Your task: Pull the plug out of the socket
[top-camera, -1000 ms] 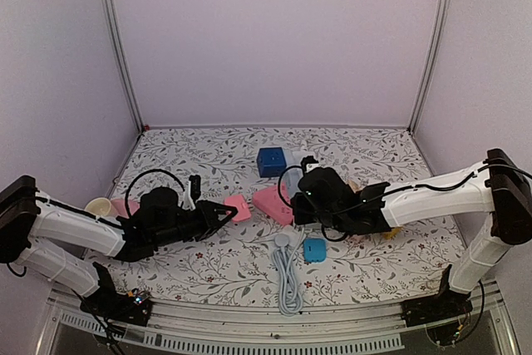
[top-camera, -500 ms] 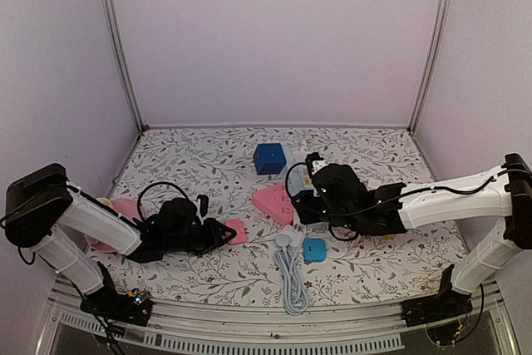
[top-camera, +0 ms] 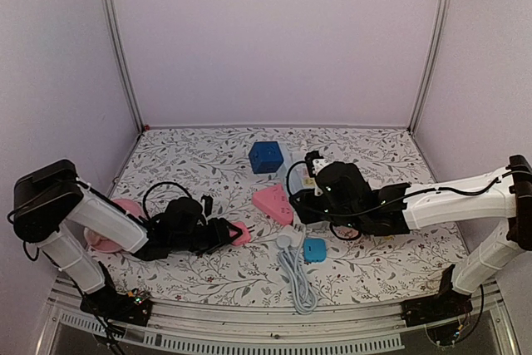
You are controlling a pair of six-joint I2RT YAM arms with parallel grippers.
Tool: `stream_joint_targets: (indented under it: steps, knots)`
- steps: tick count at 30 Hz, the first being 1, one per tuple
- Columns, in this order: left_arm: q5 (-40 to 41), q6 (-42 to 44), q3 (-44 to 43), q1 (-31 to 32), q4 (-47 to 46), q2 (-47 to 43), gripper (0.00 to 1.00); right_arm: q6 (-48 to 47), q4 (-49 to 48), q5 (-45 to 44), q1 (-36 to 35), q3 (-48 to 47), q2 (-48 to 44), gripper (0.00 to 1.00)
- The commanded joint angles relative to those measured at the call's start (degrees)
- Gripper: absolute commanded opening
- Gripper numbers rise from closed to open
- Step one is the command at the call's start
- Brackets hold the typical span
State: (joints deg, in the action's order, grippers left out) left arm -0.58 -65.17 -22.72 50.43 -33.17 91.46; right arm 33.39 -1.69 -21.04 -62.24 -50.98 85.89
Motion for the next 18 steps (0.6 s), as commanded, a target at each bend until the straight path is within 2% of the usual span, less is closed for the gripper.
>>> stream_joint_targets:
  steps: [1, 5, 10, 18]
  knots:
    - [1.47, 0.80, 0.04, -0.66, 2.55, -1.07, 0.55, -0.77, -5.69, 0.66, -0.24, -0.82, -2.06, 0.02]
    - [2.71, 1.84, -0.53, -0.76, 5.26, -3.64, 0.70, -0.95, -5.78, 1.00, -0.25, -1.01, -1.84, 0.02]
    - [4.43, 3.22, -1.37, -1.03, 8.65, -7.27, 0.81, -1.35, -5.78, 1.25, -0.30, -1.31, -1.58, 0.02]
    - [6.15, 4.64, -1.70, -1.52, 12.80, -13.47, 0.91, -1.96, -5.85, 2.11, -0.21, -2.02, -0.80, 0.02]
